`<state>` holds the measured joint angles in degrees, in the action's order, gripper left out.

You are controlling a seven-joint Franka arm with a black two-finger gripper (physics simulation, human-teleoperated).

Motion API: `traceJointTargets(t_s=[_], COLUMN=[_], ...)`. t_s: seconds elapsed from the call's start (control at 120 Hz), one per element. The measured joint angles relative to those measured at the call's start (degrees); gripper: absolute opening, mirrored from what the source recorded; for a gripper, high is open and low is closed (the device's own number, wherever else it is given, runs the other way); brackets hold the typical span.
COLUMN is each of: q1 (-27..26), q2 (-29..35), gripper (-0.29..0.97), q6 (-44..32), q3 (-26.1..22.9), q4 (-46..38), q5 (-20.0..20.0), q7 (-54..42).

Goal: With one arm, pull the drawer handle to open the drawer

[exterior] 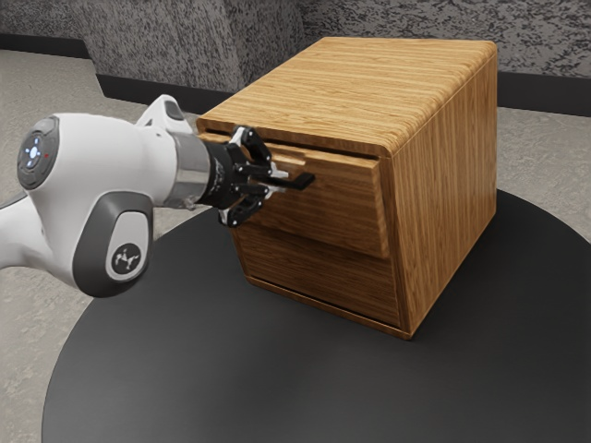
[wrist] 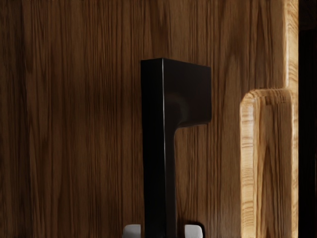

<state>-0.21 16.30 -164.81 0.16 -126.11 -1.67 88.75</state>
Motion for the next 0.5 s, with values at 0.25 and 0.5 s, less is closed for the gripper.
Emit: traceJointTargets(t_s=[0.25, 0.5], q1=[-0.04, -0.09], q2=[4.95, 10.26], gripper=[-0.09, -0.10], q6=[0.23, 0.41], q3=[0.01, -0.01], q4=[-4.91, -10.01], q5=[0.08, 0.31], q7=[0.04, 0.07])
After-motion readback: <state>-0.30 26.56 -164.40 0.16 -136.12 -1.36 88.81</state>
